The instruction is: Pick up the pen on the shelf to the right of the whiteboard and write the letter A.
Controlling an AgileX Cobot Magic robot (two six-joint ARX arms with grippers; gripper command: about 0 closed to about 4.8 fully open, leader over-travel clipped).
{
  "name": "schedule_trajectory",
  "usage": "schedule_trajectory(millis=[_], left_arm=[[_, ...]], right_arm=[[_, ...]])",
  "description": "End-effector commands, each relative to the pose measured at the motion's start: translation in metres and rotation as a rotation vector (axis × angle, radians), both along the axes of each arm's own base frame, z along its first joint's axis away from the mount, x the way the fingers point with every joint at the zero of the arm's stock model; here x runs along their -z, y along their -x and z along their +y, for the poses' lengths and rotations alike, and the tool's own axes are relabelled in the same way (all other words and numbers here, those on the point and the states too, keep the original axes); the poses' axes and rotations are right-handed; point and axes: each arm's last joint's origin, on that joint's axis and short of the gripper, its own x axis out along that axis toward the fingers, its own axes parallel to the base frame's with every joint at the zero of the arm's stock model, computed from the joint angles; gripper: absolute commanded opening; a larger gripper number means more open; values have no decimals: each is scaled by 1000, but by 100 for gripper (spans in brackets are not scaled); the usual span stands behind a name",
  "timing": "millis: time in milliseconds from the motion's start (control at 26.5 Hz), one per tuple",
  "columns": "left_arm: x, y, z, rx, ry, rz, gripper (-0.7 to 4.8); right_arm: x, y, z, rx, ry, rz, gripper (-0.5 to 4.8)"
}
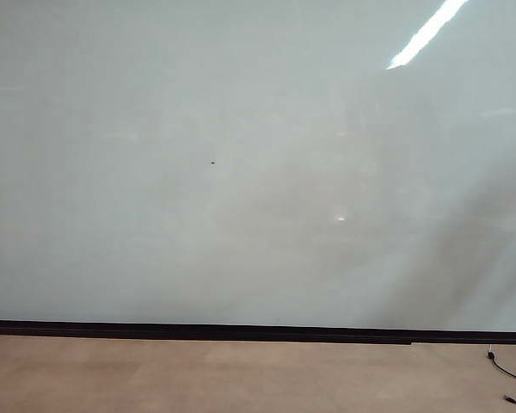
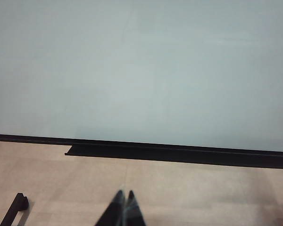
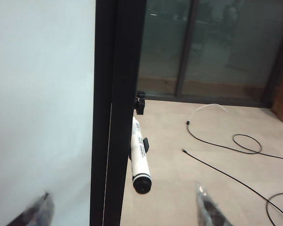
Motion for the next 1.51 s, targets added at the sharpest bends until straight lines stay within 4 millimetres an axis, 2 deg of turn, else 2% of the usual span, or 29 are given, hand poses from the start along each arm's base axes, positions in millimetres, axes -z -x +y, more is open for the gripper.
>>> schedule_trajectory(millis=[38, 793, 945, 982, 1133, 1322, 1511], left_arm=[[-2, 0, 0, 4, -4, -12, -4], [-2, 0, 0, 4, -4, -12, -5], [-2, 0, 0, 4, -4, -12, -5], [-2, 0, 0, 4, -4, -12, -5], [-2, 0, 0, 4, -4, -12, -4], [-2, 0, 0, 4, -4, -12, -4], [-2, 0, 0, 4, -4, -12, -5]], right_arm=[[-3, -11, -8, -40, 4, -58, 390], [28, -79, -50, -176, -46, -27, 387], [34, -85, -54, -196, -78, -17, 382], [37, -87, -55, -200, -99, -12, 359], [40, -88, -55, -217, -115, -6, 358], [36, -92, -56, -243, -138, -20, 358], [33, -95, -56, -267, -157, -28, 333]])
